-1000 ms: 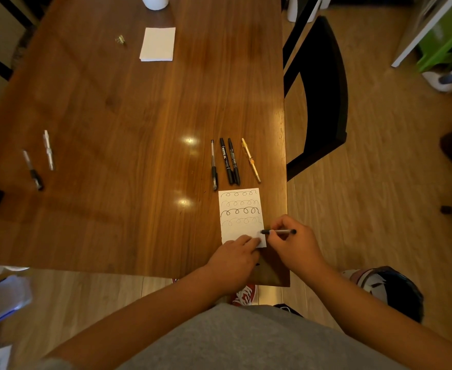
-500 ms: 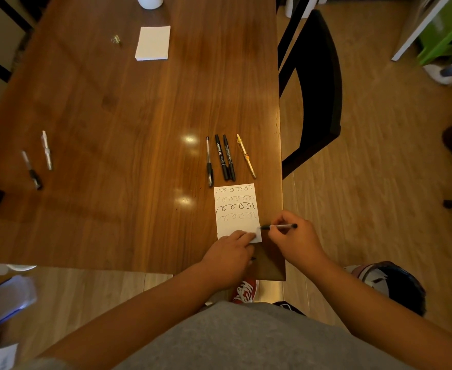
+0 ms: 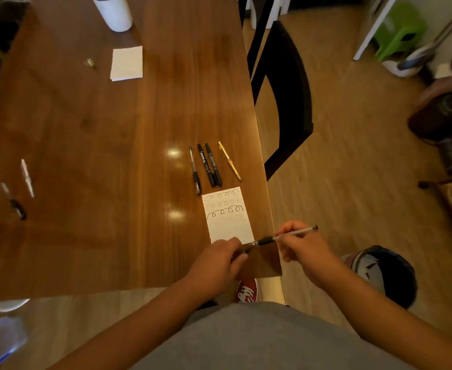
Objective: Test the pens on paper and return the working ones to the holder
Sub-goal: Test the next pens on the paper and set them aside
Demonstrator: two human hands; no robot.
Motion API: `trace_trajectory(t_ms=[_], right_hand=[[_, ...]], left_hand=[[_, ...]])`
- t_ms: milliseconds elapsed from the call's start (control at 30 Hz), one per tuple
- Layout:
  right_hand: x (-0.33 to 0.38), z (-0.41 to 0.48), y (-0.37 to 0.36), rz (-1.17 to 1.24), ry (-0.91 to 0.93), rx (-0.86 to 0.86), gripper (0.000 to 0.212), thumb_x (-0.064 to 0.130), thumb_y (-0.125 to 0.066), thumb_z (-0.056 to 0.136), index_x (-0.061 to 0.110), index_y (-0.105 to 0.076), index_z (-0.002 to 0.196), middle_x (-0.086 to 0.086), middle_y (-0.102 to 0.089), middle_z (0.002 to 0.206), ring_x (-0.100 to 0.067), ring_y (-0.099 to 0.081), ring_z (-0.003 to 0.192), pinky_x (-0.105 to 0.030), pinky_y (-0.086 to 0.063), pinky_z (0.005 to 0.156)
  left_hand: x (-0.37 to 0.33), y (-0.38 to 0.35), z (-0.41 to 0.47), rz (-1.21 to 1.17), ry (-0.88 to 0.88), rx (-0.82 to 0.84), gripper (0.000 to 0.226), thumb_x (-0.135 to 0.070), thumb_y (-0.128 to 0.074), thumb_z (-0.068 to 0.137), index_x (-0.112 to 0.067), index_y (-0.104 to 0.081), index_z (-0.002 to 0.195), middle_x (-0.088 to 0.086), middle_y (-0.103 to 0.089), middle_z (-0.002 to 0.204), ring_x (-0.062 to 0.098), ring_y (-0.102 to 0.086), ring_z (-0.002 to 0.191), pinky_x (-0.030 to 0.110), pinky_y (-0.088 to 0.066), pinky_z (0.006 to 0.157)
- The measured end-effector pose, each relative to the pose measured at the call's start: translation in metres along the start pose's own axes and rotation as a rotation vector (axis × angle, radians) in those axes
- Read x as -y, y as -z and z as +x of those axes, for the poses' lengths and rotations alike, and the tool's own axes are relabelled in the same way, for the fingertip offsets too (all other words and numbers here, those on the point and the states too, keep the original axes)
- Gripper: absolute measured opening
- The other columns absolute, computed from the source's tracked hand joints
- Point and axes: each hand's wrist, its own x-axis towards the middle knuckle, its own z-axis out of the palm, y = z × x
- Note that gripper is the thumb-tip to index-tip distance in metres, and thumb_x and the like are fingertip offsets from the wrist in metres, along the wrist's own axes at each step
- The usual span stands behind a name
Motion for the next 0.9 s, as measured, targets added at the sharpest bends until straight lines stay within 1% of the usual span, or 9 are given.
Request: trace_trajectory(t_ms=[167, 300, 467, 567, 633, 700, 800, 867, 900], right_hand=[[0.006, -0.017, -0.019, 0.019, 0.011, -0.050, 0.036, 0.001, -0.056, 0.089, 0.025, -0.069, 0.066, 0.001, -0.057, 0.056, -0.009, -0.052, 0.049, -0.021, -0.044, 0.046], [0.012, -0.031, -0.040, 0.006, 0.012, -0.116, 0.024, 0.005, -0.058, 0.089, 0.018, -0.068, 0.072, 0.000, -0.059, 0.057, -0.011, -0.055, 0.053, -0.022, -0.046, 0.048], [0.011, -0.051, -0.059, 0.244, 0.050, -0.248, 0.015, 0.017, -0.060, 0.094, 0.015, -0.069, 0.083, -0.004, -0.067, 0.067, -0.017, -0.061, 0.059, -0.025, -0.051, 0.053], [0.003, -0.063, -0.059, 0.359, 0.055, -0.347, 0.013, 0.016, -0.060, 0.095, 0.006, -0.066, 0.090, -0.006, -0.065, 0.065, -0.017, -0.060, 0.057, -0.025, -0.051, 0.054], [-0.003, -0.074, -0.051, 0.435, 0.067, -0.392, 0.012, 0.013, -0.058, 0.095, 0.005, -0.064, 0.088, -0.007, -0.062, 0.063, -0.016, -0.057, 0.054, -0.025, -0.048, 0.052], [-0.010, -0.089, -0.037, 0.494, 0.082, -0.433, 0.012, 0.011, -0.057, 0.096, 0.005, -0.061, 0.086, -0.008, -0.060, 0.062, -0.016, -0.055, 0.052, -0.024, -0.047, 0.050], [-0.025, -0.116, -0.009, 0.544, 0.100, -0.522, 0.012, 0.009, -0.056, 0.095, 0.003, -0.058, 0.085, -0.008, -0.059, 0.060, -0.015, -0.054, 0.049, -0.024, -0.046, 0.048], [-0.041, -0.134, 0.013, 0.578, 0.088, -0.597, 0.013, 0.007, -0.055, 0.096, 0.003, -0.058, 0.084, -0.008, -0.058, 0.059, -0.016, -0.052, 0.048, -0.024, -0.045, 0.047], [-0.051, -0.142, 0.025, 0.597, 0.077, -0.630, 0.013, 0.007, -0.055, 0.096, 0.002, -0.058, 0.085, -0.008, -0.058, 0.059, -0.016, -0.052, 0.048, -0.025, -0.044, 0.048]], left_hand=[[0.000, 0.022, -0.008, -0.022, -0.078, 0.027, 0.015, -0.043, -0.048, 0.097, -0.032, -0.054, 0.106, -0.010, -0.059, 0.098, 0.006, -0.054, 0.082, 0.018, -0.047, 0.068], [0.002, 0.040, -0.009, 0.039, -0.200, 0.078, 0.018, -0.045, -0.047, 0.097, -0.033, -0.055, 0.108, -0.009, -0.060, 0.099, 0.006, -0.054, 0.084, 0.021, -0.049, 0.071], [-0.004, 0.060, -0.009, 0.026, -0.302, 0.132, 0.019, -0.043, -0.046, 0.098, -0.032, -0.058, 0.108, -0.010, -0.065, 0.098, 0.006, -0.058, 0.085, 0.021, -0.048, 0.070], [-0.019, 0.066, -0.005, -0.105, -0.330, 0.243, 0.015, -0.039, -0.051, 0.097, -0.030, -0.062, 0.099, -0.012, -0.069, 0.088, 0.004, -0.063, 0.080, 0.020, -0.049, 0.067], [-0.034, 0.060, 0.000, -0.231, -0.309, 0.353, 0.014, -0.037, -0.053, 0.096, -0.033, -0.064, 0.090, -0.013, -0.070, 0.080, 0.002, -0.063, 0.074, 0.017, -0.047, 0.064], [-0.053, 0.049, 0.006, -0.331, -0.298, 0.475, 0.017, -0.036, -0.055, 0.095, -0.030, -0.067, 0.085, -0.011, -0.072, 0.078, 0.002, -0.063, 0.070, 0.019, -0.047, 0.065], [-0.085, 0.021, 0.016, -0.449, -0.253, 0.670, 0.018, -0.039, -0.057, 0.089, -0.029, -0.071, 0.084, -0.001, -0.073, 0.077, 0.011, -0.068, 0.076, 0.031, -0.054, 0.078], [-0.109, -0.005, 0.021, -0.438, -0.256, 0.759, 0.015, -0.040, -0.058, 0.086, -0.034, -0.071, 0.082, 0.001, -0.073, 0.077, 0.017, -0.070, 0.081, 0.041, -0.055, 0.087], [-0.122, -0.019, 0.024, -0.410, -0.272, 0.789, 0.014, -0.040, -0.058, 0.086, -0.035, -0.071, 0.081, 0.001, -0.073, 0.078, 0.019, -0.069, 0.082, 0.043, -0.055, 0.088]])
